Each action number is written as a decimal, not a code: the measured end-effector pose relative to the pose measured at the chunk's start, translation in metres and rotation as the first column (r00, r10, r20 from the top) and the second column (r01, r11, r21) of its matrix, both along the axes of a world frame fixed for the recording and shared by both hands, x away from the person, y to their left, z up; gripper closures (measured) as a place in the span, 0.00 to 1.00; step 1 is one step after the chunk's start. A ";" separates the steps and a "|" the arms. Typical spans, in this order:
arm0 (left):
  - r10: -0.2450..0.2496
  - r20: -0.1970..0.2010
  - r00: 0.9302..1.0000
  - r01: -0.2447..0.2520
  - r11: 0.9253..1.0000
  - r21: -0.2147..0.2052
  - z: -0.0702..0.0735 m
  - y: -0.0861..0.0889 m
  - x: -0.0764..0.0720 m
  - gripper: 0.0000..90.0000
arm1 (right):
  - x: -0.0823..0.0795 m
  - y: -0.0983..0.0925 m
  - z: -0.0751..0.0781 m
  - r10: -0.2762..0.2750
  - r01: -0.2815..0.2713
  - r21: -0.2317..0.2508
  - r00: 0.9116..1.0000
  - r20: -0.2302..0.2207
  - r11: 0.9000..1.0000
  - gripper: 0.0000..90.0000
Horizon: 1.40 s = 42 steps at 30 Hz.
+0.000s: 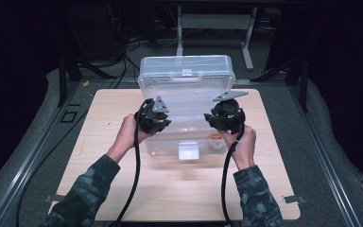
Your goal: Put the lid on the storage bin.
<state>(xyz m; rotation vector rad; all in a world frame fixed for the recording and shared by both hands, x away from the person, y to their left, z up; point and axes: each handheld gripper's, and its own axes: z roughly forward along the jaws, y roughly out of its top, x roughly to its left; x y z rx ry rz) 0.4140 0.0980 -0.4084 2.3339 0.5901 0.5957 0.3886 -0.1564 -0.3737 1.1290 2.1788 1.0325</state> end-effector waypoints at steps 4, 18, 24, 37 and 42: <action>0.007 0.001 1.000 -0.007 1.000 -0.017 -0.003 0.001 -0.002 0.81 | 0.011 0.002 -0.004 -0.022 0.023 0.014 1.000 -0.018 1.000 0.88; 0.039 -0.010 0.999 -0.040 0.999 -0.025 -0.021 -0.003 -0.019 0.76 | 0.027 0.011 -0.011 -0.041 0.041 0.050 0.999 -0.009 0.998 0.95; 0.094 0.016 0.995 -0.093 0.994 -0.064 -0.032 -0.003 -0.031 0.74 | 0.021 0.014 -0.023 -0.035 0.036 0.051 0.999 -0.027 0.998 0.99; 0.135 -0.039 0.990 -0.138 0.983 -0.124 -0.021 0.017 -0.049 0.44 | 0.012 0.010 -0.032 -0.042 0.043 0.022 0.999 -0.034 0.999 0.97; 0.134 -0.040 0.990 -0.138 0.980 -0.142 -0.016 0.030 -0.059 0.35 | 0.010 0.007 -0.033 -0.047 0.047 0.017 0.998 -0.038 0.999 0.97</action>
